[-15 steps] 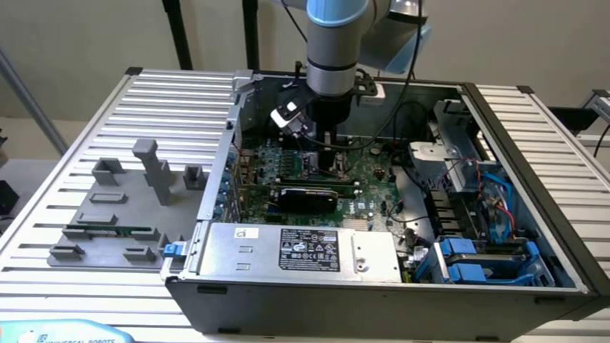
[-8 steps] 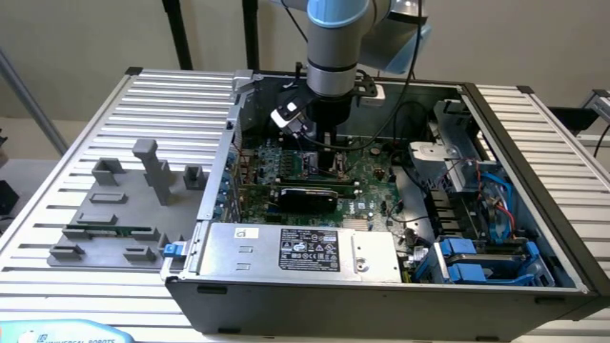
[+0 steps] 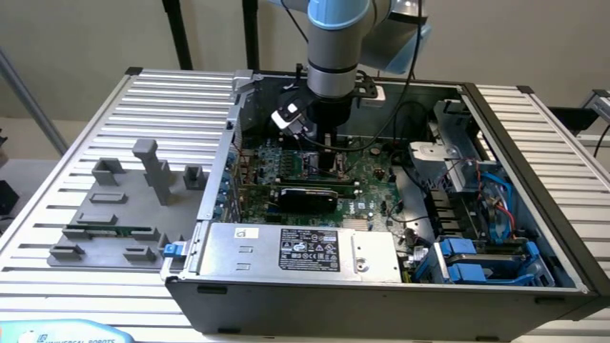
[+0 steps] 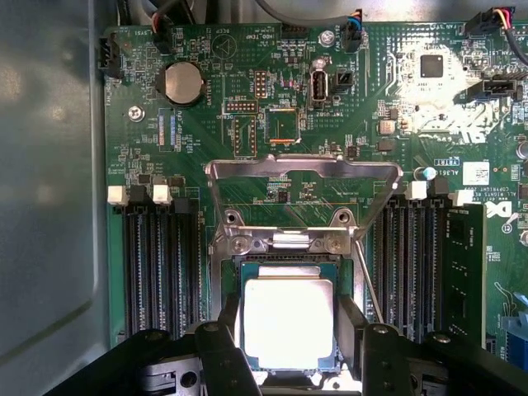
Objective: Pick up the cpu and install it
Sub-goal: 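Place the cpu into insertion slot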
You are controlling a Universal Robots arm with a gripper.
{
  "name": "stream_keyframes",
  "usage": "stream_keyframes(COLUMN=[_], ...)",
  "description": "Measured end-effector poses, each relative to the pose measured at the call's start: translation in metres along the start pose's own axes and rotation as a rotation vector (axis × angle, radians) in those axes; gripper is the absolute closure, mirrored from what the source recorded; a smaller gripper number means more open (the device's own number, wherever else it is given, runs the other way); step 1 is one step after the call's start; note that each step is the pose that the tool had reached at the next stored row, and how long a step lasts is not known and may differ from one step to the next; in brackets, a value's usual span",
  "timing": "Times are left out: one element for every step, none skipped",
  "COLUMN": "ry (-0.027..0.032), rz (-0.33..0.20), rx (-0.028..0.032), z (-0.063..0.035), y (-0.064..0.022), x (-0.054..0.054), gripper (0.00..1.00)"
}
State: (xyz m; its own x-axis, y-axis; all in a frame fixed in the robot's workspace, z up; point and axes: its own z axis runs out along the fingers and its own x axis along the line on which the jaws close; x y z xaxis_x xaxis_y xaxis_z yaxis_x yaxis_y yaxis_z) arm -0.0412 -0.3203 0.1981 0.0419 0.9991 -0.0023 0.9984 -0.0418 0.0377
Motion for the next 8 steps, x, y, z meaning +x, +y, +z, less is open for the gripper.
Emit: stream_keyframes(ry=[0.0,0.0001,0.0001,0.0002,0.0002,0.0003,0.0003,0.0004], rz=[0.0,-0.001,-0.002,-0.003,-0.004,-0.005,-0.006,-0.007], rx=[0.0,0.0,0.0,-0.0001,-0.0001,-0.0002,-0.0003,-0.0005], z=[0.0001,0.0002,0.0002,0.0003,0.0003,0.0004,0.0004,0.0005], y=[0.0,0.0,0.0,0.0,0.0,0.0,0.0,0.0], x=[0.0,0.0,0.0,0.0,0.0,0.0,0.0,0.0], gripper=[0.45,0.45,0.45,0.45,0.45,0.45,0.45,0.45])
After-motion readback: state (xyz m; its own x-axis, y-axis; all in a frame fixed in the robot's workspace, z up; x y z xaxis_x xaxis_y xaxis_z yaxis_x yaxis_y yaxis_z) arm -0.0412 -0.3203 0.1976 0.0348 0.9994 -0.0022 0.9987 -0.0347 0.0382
